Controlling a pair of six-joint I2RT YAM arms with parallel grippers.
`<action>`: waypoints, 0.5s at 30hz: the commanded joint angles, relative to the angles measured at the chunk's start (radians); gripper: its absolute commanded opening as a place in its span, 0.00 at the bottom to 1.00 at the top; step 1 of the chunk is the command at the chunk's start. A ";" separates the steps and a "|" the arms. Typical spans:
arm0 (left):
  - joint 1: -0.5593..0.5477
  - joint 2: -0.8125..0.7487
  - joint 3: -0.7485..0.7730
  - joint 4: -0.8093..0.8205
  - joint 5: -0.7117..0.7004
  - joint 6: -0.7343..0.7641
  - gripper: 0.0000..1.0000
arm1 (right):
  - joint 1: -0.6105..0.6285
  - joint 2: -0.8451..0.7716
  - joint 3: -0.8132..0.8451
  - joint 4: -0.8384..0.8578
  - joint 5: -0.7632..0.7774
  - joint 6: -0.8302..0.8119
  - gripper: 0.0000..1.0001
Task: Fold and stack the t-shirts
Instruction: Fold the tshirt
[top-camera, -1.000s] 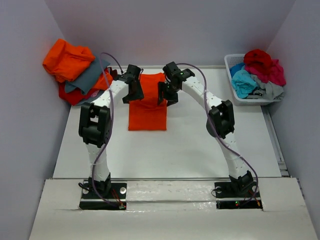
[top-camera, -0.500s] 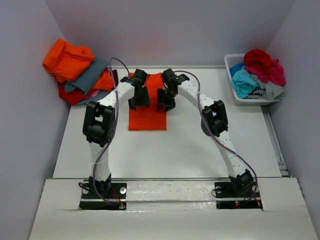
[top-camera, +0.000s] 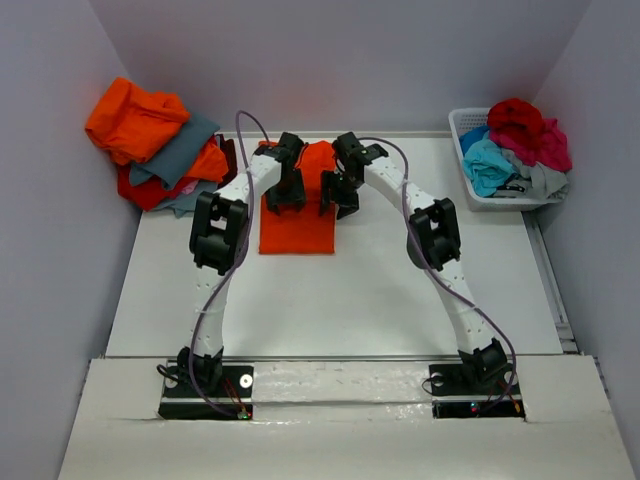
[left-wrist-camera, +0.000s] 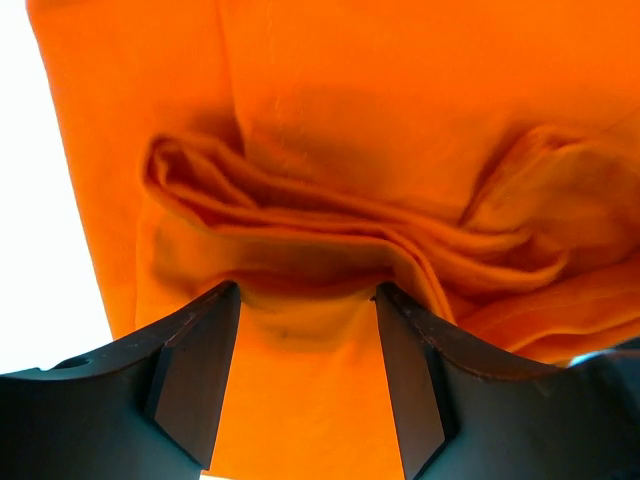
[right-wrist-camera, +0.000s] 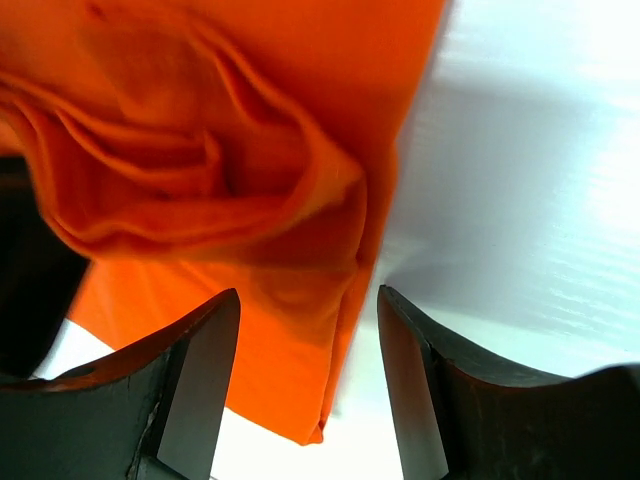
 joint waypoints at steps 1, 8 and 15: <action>0.002 0.053 0.184 -0.073 -0.050 0.001 0.68 | 0.005 -0.053 -0.015 0.018 0.002 -0.037 0.64; -0.007 -0.007 0.066 -0.069 -0.065 0.001 0.68 | -0.029 0.025 0.120 0.005 0.006 -0.031 0.65; -0.007 -0.100 -0.120 -0.028 -0.070 -0.002 0.68 | -0.077 0.011 0.109 0.077 -0.011 0.021 0.68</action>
